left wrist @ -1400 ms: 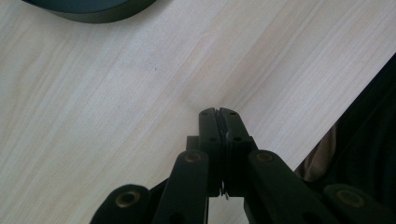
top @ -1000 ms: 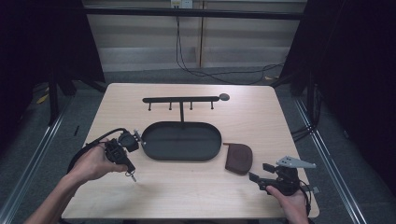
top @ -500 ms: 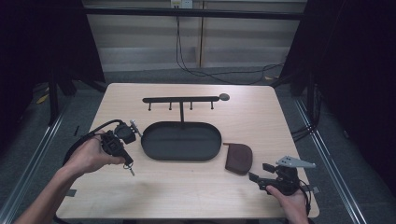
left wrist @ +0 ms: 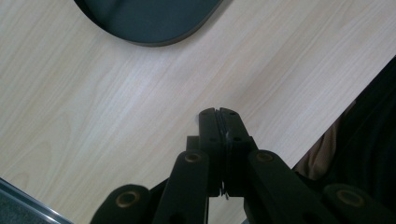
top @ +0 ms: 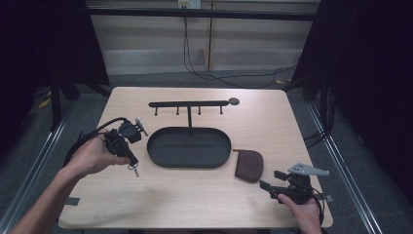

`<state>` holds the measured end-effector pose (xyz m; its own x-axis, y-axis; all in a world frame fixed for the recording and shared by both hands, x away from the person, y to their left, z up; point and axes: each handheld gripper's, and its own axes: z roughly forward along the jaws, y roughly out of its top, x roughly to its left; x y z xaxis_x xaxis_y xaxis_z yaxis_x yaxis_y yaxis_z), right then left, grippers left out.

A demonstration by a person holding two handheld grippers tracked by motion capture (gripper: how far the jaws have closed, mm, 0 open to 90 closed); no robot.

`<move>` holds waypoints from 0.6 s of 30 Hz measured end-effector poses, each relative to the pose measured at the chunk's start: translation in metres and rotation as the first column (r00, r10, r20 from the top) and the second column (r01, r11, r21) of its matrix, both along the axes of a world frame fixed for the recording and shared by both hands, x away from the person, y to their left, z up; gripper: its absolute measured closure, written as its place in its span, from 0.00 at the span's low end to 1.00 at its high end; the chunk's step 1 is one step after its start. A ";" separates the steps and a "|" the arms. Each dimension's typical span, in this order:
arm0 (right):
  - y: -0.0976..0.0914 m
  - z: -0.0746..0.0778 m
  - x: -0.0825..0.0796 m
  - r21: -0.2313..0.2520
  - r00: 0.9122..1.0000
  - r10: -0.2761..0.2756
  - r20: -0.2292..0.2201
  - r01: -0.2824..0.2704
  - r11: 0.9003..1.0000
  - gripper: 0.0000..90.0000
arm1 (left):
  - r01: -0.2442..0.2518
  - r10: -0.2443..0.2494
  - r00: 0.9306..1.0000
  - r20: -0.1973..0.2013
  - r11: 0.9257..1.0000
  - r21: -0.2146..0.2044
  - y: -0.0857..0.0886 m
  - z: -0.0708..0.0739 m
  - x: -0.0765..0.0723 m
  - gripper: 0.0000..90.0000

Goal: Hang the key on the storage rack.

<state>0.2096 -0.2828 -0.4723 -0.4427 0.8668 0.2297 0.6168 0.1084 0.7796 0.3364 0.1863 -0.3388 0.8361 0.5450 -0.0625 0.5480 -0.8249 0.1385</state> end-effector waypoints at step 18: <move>0.000 0.000 0.000 0.002 1.000 -0.002 0.000 0.002 1.000 0.27 | -0.009 0.010 0.999 0.031 1.000 -0.020 -0.004 0.027 0.016 0.99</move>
